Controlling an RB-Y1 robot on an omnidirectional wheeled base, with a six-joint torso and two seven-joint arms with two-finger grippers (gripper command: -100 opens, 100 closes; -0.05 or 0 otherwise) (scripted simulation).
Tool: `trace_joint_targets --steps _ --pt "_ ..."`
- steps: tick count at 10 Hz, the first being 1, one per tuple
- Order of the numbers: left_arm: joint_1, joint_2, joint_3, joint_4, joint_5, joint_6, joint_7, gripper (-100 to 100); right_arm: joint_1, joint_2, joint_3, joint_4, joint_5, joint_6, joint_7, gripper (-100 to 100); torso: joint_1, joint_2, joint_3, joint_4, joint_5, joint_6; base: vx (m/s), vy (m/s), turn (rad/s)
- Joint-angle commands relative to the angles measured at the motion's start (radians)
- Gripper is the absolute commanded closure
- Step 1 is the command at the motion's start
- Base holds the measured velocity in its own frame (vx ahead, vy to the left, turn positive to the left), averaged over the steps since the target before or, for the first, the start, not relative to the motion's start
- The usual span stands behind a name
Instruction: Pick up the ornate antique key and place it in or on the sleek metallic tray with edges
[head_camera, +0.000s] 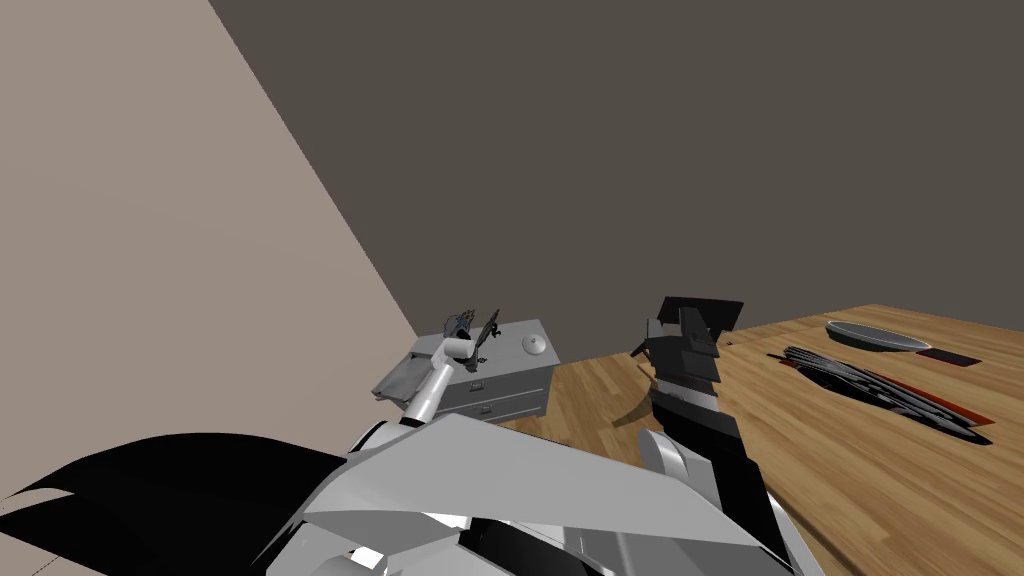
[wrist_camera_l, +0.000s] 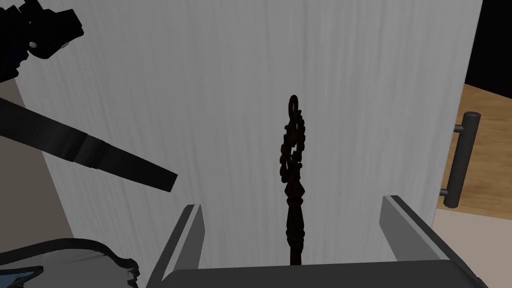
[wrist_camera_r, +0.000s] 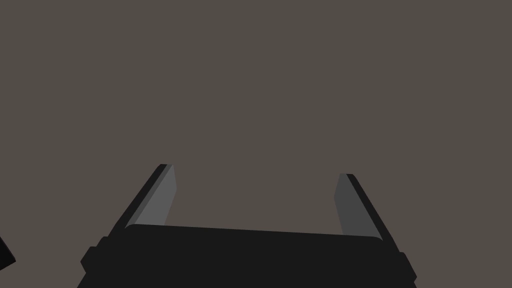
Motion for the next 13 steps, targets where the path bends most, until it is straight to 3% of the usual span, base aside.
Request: trace_joint_targets --steps 1,2,3,6,7,8,12,13 --pt "0.0 0.0 0.0 0.0 0.0 0.0 0.0 -100 0.0 0.0 0.0 0.0 0.0 0.0 0.0 0 0.0 0.0 0.0 0.0 0.0 0.0 0.014 0.022 -0.001" --pt "-0.001 0.0 0.0 0.001 0.0 0.004 0.0 0 0.0 0.0 0.0 0.0 0.0 0.0 0.0 0 -0.002 0.001 0.001 0.0 0.0 0.0 0.0 0.0 0.0" --pt "0.0 -0.006 0.0 0.032 -0.004 -0.03 -0.005 -100 0.0 0.0 0.0 0.0 0.0 0.0 0.0 0 -0.003 0.002 0.001 0.0 -0.001 0.0 0.022 0.004 -0.001" --pt "0.002 -0.015 -0.001 0.079 -0.01 -0.08 -0.013 -100 0.0 0.0 0.0 0.0 0.0 0.0 0.0 0 -0.003 0.001 0.0 0.0 -0.001 0.0 0.031 0.005 -0.001" --pt "0.001 -0.014 -0.001 0.072 -0.01 -0.069 -0.011 -100 0.0 0.0 0.0 0.0 0.0 0.0 0.0 0 -0.003 0.001 0.0 0.0 -0.001 0.0 0.013 0.002 0.0" --pt "0.002 -0.014 -0.001 0.074 -0.01 -0.073 -0.011 100 0.0 0.0 0.0 0.0 0.0 0.0 0.0 0 -0.003 0.001 0.001 0.0 -0.001 0.0 0.0 0.0 0.0" --pt "-0.004 -0.016 -0.005 0.068 -0.009 -0.081 -0.018 100 0.0 0.0 0.0 0.0 0.0 0.0 0.0 0 -0.004 -0.001 -0.003 -0.004 -0.001 -0.005 0.001 0.001 -0.011" --pt "-0.004 -0.016 -0.005 0.068 -0.009 -0.081 -0.018 0 0.0 0.0 0.0 0.0 0.0 0.0 0.0 0 -0.004 -0.002 -0.003 -0.004 -0.001 -0.004 0.0 0.0 0.0"
